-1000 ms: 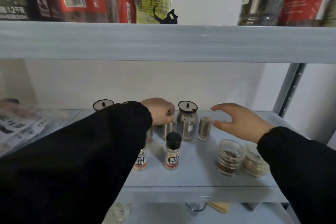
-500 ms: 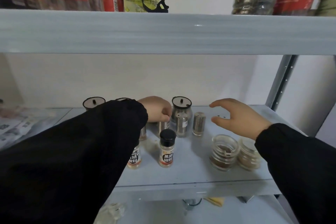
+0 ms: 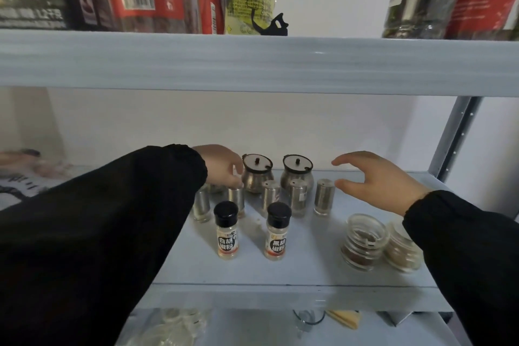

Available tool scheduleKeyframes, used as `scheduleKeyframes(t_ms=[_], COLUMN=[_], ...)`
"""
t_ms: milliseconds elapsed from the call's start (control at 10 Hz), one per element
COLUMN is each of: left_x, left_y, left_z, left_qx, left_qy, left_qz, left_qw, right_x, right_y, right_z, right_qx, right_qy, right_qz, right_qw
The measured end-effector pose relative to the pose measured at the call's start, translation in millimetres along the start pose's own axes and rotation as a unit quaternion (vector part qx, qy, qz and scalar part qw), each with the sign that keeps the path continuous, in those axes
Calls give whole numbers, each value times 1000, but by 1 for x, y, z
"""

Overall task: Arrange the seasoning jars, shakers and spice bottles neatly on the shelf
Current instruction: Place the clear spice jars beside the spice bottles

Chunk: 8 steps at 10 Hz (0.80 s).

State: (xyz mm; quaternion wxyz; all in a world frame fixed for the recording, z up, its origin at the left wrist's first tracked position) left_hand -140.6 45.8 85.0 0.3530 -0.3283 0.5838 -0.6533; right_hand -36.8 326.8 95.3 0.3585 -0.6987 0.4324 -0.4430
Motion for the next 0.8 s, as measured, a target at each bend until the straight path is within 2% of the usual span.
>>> scheduleKeyframes(t_ms=[300, 600, 700, 800], left_x=[-1, 0, 3, -6], left_y=[13, 14, 3, -11], left_z=[0, 6, 14, 28], left_qx=[-14, -67, -109, -179], left_qy=[34, 19, 7, 14], left_qz=[-40, -20, 5, -31], left_qw=[999, 997, 994, 983], right_x=[15, 18, 9, -23], right_y=[6, -3, -26, -89], right_z=[-3, 18, 40, 92], right_qx=[2, -12, -77, -263], right_qy=[-14, 10, 34, 80], right_qz=[-3, -9, -58, -127], right_qw=[1000, 1000, 995, 953])
Point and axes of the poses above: each hand's wrist, its own z-axis away from the middle knuckle, its own y-axis out of the palm, x = y × z, the point moved 8 cm from there along -z, towards the middle knuckle, and after that the axes turned 1 degree about y, right-handed, at the moved point
